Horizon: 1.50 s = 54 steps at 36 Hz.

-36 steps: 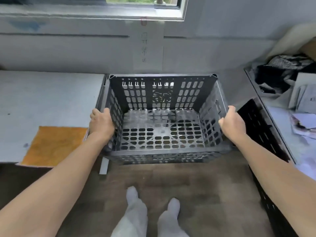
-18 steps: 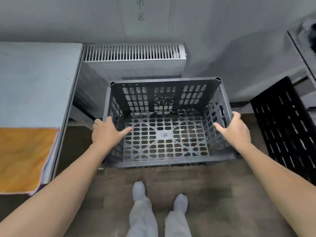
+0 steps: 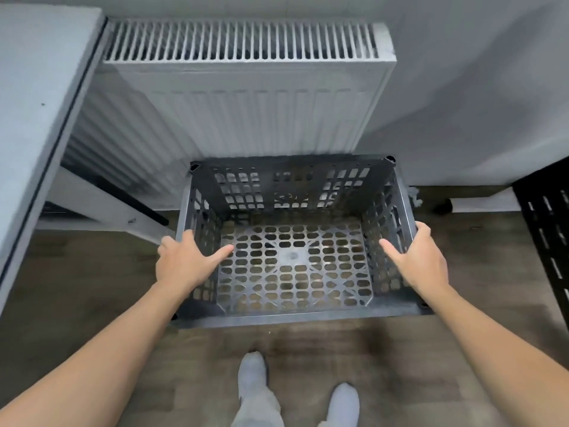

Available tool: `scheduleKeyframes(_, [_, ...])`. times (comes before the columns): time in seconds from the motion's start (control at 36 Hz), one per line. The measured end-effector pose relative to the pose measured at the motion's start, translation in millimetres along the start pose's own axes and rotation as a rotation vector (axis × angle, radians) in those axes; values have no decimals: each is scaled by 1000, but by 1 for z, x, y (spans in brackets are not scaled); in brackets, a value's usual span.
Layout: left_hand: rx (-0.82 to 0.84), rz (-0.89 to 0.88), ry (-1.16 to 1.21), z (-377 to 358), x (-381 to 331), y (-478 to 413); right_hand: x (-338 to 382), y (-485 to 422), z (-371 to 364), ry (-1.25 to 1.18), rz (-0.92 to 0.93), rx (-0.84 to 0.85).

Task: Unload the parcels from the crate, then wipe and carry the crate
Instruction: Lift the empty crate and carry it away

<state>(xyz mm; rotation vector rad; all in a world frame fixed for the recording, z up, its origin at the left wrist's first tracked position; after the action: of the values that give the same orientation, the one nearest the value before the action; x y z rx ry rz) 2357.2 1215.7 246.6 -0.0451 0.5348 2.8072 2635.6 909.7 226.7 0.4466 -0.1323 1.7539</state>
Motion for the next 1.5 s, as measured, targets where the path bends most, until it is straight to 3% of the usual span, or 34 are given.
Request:
scheduleKeyframes(0.44, [10, 59, -20, -105, 47, -62, -10, -2, -137, 1, -35, 32])
scheduleKeyframes(1.5, [104, 37, 46, -181, 92, -107, -17, 19, -229, -8, -76, 50])
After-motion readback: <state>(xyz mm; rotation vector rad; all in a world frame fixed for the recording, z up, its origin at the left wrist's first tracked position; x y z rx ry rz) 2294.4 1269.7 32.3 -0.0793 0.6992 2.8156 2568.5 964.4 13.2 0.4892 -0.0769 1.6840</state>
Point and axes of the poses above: each hand's wrist, its own y-axis away from the middle knuckle, its own z-axis out of the back of the hand, x = y × z, the point moved 2 cm from there along -y, towards the middle knuckle, and after that the axes turned 11 degrees about -x, right-handed, at the moved point
